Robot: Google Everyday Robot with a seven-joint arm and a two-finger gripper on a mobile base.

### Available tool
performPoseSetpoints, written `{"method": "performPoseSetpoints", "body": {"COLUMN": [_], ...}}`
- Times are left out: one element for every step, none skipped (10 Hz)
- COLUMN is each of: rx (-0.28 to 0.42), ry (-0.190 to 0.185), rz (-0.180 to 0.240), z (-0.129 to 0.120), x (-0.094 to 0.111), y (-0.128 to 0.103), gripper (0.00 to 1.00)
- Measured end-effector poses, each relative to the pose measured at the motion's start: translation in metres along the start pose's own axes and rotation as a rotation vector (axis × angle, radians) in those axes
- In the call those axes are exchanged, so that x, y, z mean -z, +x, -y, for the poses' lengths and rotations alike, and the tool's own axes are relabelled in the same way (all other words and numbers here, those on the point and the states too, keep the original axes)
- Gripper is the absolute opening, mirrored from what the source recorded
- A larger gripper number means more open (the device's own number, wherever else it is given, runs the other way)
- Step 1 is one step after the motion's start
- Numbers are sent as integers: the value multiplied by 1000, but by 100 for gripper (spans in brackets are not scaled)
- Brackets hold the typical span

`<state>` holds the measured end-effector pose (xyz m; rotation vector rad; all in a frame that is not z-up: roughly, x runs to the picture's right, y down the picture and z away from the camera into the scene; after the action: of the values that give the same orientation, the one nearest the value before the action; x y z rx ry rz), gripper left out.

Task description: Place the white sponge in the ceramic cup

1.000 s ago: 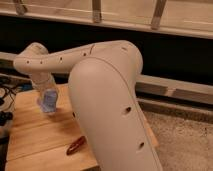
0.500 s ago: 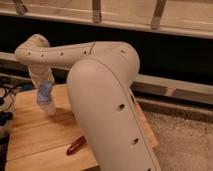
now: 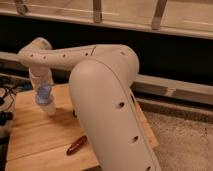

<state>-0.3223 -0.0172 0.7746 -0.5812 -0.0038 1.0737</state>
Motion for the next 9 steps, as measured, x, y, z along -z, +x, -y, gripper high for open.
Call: {"method": "performPoseSetpoints", "body": {"rx": [-1, 4, 8, 10, 10, 8, 4, 2, 4], "ry": [-12, -26, -28, -29, -26, -30, -32, -33, -37], "rz": [6, 6, 0, -4, -3, -1, 0, 1, -2], "z": [0, -4, -7, -8, -6, -5, 1, 4, 1], "x": [-5, -8, -12, -17, -22, -23, -26, -26, -28], "y": [-1, -6, -6, -2, 1, 3, 5, 3, 3], "gripper": [5, 5, 5, 5, 5, 5, 5, 5, 5]}}
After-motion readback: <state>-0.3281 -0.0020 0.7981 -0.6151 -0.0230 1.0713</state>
